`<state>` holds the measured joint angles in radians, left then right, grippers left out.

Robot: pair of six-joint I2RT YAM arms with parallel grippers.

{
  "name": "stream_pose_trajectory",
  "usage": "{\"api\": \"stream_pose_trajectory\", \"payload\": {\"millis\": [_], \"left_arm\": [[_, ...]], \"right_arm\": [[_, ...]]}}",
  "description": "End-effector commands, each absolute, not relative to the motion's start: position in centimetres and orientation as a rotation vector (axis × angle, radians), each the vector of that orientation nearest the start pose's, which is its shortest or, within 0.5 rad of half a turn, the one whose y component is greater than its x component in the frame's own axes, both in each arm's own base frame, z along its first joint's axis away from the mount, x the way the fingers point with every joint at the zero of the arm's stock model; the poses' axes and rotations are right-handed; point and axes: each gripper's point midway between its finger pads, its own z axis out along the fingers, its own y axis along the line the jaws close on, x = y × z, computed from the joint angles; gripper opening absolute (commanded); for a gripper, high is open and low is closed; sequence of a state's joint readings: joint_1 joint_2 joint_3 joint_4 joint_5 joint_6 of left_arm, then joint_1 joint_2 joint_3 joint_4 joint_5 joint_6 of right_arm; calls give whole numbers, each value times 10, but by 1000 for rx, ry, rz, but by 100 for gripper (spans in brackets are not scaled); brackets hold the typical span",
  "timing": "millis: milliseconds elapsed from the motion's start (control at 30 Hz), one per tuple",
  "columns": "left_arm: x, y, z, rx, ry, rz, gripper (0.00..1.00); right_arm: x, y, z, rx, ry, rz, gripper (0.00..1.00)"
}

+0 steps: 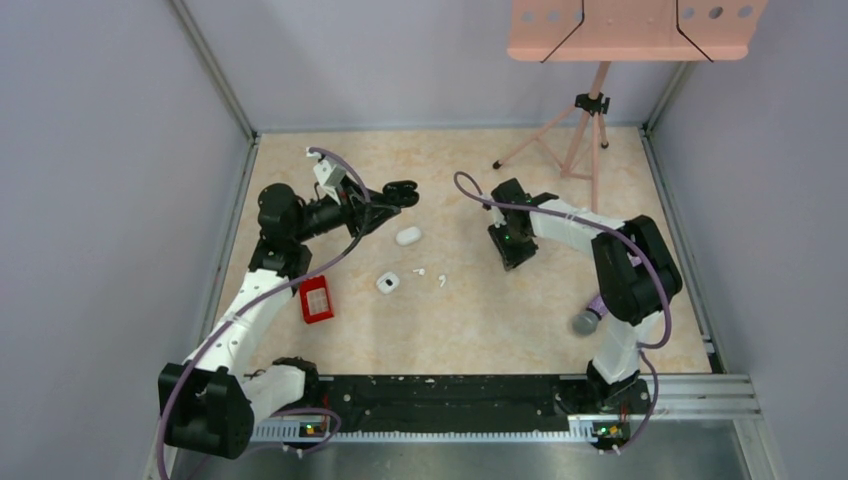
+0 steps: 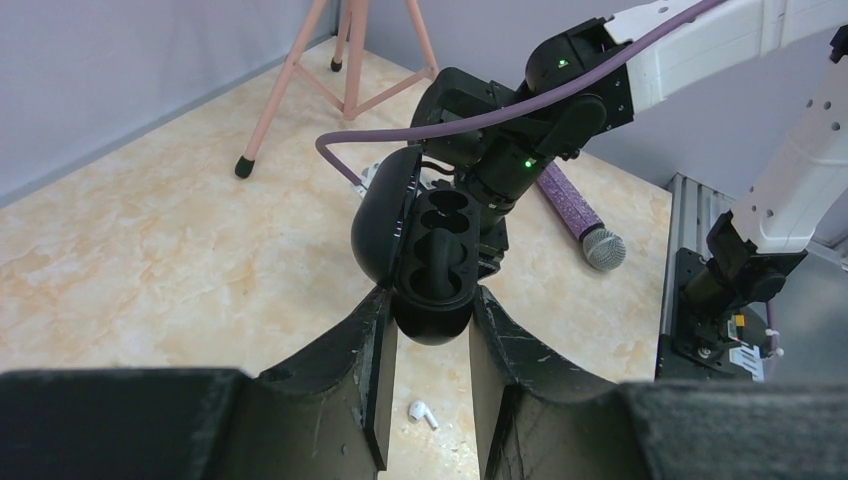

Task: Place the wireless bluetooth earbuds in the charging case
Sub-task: Pick up the earbud from the center of the board.

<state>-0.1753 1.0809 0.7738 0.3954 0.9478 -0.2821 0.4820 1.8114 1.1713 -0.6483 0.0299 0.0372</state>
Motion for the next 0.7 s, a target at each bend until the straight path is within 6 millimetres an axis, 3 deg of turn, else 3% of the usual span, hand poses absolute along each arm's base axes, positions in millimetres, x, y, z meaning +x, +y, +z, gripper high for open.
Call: {"api": "stream_pose_trajectory", "payload": {"millis": [0,167,267,333,533,667], "left_arm": [[284,-199,314,718,1404,-1021,0],[285,-199,314,720,1404,-1021,0],[285,-197,316,721,1400,-1017,0],[286,-196,316,719,1401,-1014,0],[287,-193,319,702,1404,-1007,0],[288,-192,319,694,1411,-1010,0]], "right_arm": [[325,166,27,-626,2743,108,28],[301,186,38,-865,2676,356,24],[270,200,50,-1224,2506,516,21],[248,198,51,-1477,2348,545,21],[220,172,48,-2164,1723,450,24],[228,152,39,-2452,1391,264,25]]}}
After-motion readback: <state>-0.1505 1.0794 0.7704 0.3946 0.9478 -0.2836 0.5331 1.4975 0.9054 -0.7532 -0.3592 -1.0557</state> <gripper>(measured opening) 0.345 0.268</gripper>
